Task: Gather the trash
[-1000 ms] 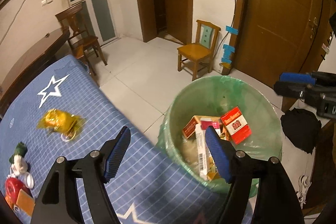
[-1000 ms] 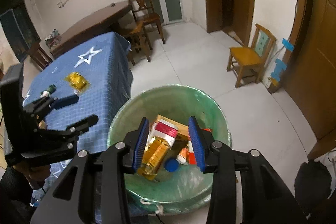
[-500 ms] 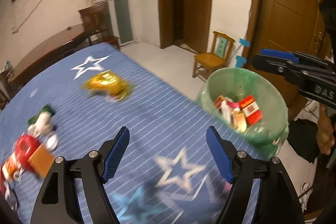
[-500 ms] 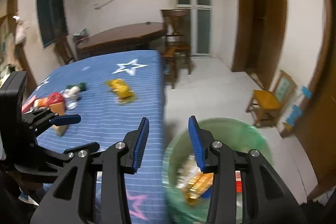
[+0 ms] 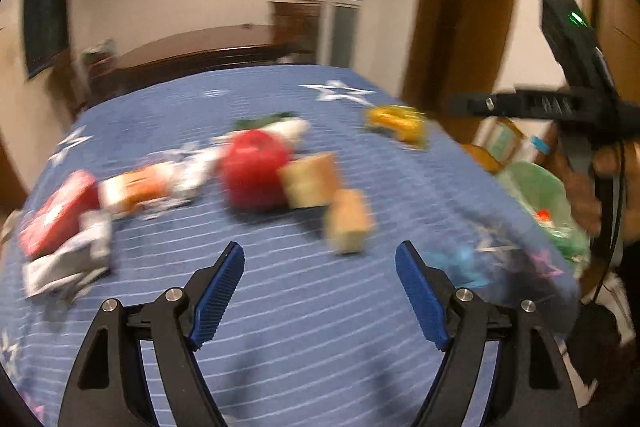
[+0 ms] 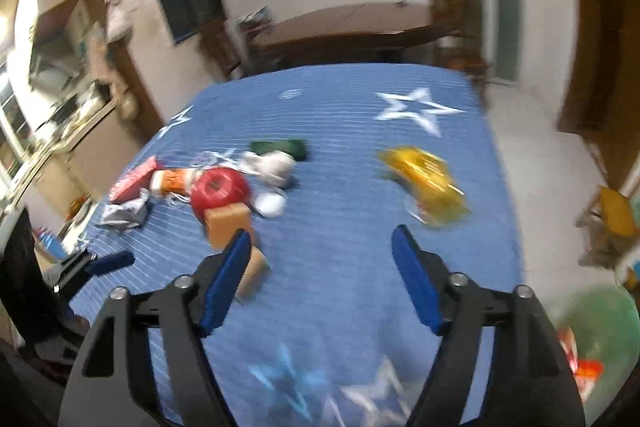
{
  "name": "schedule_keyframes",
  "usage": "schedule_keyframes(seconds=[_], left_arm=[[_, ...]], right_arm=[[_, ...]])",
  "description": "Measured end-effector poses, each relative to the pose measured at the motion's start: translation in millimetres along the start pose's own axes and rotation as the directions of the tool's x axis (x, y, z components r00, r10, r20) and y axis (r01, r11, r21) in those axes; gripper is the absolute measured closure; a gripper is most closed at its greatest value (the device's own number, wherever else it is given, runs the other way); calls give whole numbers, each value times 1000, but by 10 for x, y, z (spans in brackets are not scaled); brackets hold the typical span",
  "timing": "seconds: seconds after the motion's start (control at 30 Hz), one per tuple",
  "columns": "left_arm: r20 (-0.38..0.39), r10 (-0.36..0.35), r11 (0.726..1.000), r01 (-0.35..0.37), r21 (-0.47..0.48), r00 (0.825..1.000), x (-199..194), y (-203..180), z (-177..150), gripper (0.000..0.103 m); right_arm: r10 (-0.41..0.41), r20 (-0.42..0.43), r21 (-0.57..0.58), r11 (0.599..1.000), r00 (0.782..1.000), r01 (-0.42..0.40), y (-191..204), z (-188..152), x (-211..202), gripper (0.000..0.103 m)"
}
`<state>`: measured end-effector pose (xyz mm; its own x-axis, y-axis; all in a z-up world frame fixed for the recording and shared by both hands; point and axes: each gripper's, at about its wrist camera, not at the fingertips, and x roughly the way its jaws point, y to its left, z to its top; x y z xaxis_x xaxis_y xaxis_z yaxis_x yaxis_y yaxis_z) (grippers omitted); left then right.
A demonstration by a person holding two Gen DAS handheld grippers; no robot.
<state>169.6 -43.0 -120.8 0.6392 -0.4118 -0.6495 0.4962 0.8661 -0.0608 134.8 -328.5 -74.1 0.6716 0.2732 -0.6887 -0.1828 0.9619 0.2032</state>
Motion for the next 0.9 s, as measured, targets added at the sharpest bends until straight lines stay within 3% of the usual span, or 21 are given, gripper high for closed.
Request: schedule_keyframes(seconds=[0.13,0.27,0.4,0.47,0.53,0.63,0.7,0.77,0.9], left_arm=[[-35,111,994,-111,15,993,-56,648,230,23],[-124,176,984,-178,-4,977,194,1320,788,23],[-218,280,957,-289,-10,935,731,1735,1281,23],[-274,343,938,-345,46,898,1074,1820,1390,23],[-339,363,930,-361,73,868,1399,1864,1406,23],[-398,372,928,-347,135,839,1718,1841,1342,23],[-424,390,921,-353,165,817,1853,1817,1276,23],[-419,397,918,-353,181,817,1874,1787,1231,23],[-453,341,940,-291,178,824,1730,1717,1085,24]], right_arm=[[77,-142,-55,995,987,-86,225,559,617,32],[34,-250,-145,987,968,-72,443,1017,1337,32],[20,-334,-181,980,942,-85,654,1185,1887,45],[-2,-372,-228,970,928,-89,790,1216,2117,49],[-16,-403,-263,960,915,-99,859,1243,2298,52],[-17,-477,-304,941,879,-147,943,1205,2522,53],[-87,-505,-355,928,858,-115,924,1131,2646,53],[-79,-509,-352,928,857,-123,860,1118,2630,57],[-73,-518,-296,950,852,-98,477,1007,2307,59]])
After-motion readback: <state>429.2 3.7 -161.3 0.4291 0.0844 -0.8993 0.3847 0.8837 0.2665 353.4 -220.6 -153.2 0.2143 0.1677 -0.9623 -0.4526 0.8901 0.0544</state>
